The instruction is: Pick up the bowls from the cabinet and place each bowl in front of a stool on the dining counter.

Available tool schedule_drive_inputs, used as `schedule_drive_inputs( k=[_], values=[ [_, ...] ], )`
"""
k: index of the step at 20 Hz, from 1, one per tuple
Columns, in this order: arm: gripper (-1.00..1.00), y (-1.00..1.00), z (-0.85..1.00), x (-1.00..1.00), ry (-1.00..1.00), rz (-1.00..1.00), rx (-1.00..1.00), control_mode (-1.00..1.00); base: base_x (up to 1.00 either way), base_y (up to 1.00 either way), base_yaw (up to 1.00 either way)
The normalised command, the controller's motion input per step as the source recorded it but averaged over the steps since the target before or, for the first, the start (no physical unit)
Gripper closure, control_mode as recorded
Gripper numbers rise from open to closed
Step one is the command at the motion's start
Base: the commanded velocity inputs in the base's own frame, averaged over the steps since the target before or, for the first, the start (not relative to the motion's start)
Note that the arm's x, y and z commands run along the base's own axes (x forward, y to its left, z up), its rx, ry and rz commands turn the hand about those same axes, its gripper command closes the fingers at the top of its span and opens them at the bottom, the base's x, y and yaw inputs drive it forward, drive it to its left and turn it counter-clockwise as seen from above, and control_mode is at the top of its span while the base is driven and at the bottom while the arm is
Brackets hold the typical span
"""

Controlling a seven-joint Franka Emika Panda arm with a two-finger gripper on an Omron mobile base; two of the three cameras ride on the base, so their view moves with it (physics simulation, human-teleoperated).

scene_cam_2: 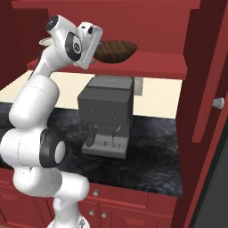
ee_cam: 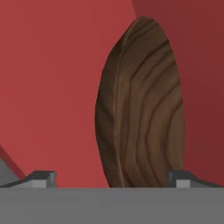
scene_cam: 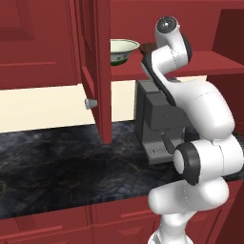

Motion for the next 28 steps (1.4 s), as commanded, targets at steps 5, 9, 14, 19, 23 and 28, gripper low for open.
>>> schedule_drive_inputs(
  k=[5, 9, 14, 19, 23, 28],
  values=[
    [-1.00, 0.00, -0.09, 0.22, 0.05, 0.00, 0.00, -1.00, 0.00, 0.00, 0.00],
    [-1.00, 0.00, -0.13, 0.29, 0.06, 0.00, 0.00, -1.00, 0.00, 0.00, 0.00],
    [-1.00, 0.00, -0.05, 0.22, 0.04, 0.00, 0.00, -1.00, 0.00, 0.00, 0.00],
    [1.00, -0.01, -0.09, 0.13, 0.01, 0.00, 0.00, -1.00, 0.00, 0.00, 0.00],
    [1.00, 0.00, -0.05, 0.05, 0.01, 0.00, 0.00, -1.00, 0.00, 0.00, 0.00],
    [1.00, 0.00, 0.00, 0.00, 0.00, 0.00, 0.00, -1.00, 0.00, 0.00, 0.00]
  ],
)
